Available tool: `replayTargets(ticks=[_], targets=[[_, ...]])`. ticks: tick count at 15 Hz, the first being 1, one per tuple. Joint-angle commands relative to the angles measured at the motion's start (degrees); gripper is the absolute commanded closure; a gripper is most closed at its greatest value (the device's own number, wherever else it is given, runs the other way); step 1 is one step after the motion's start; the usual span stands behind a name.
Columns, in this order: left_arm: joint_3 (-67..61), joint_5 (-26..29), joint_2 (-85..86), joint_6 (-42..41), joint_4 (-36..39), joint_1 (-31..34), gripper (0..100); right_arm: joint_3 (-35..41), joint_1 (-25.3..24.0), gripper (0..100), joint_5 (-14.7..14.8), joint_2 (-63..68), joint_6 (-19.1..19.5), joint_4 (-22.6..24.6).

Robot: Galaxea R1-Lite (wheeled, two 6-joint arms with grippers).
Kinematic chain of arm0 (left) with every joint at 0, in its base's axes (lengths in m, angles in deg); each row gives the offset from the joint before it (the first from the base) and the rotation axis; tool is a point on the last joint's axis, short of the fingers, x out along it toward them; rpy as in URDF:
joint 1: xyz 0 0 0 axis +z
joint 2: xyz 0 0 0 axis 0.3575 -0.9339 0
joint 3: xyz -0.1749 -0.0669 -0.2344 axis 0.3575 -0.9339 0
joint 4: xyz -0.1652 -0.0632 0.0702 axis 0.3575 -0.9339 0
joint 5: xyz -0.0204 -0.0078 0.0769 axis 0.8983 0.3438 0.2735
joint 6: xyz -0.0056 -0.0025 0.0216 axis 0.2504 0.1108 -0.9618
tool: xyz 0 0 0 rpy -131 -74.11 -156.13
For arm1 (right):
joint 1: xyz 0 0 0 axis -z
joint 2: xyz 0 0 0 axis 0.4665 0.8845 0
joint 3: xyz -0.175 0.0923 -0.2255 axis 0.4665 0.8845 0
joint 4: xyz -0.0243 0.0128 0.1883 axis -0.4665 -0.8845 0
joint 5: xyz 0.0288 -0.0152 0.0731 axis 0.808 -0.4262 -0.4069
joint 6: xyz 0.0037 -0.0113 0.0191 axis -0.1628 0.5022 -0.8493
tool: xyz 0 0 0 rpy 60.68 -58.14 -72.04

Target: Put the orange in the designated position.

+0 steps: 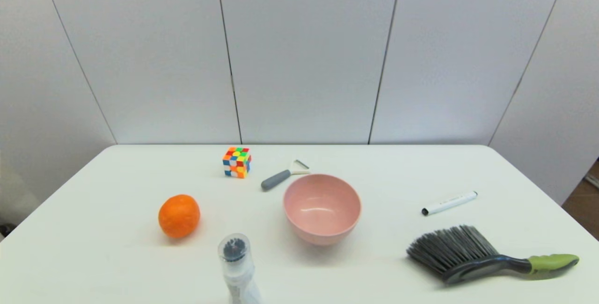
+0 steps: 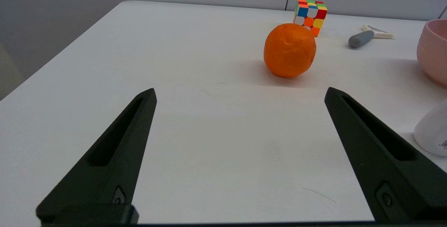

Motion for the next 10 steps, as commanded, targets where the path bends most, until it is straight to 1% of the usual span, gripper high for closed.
replayTargets(ticks=[1, 10], targets=[[0.0, 0.0, -0.1, 0.0, 0.0, 0.0, 0, 0.1, 0.0, 0, 0.0, 0.1, 0.1, 0.0], [0.0, 0.0, -0.1, 0.0, 0.0, 0.0, 0, 0.1, 0.0, 0, 0.0, 0.1, 0.1, 0.0]])
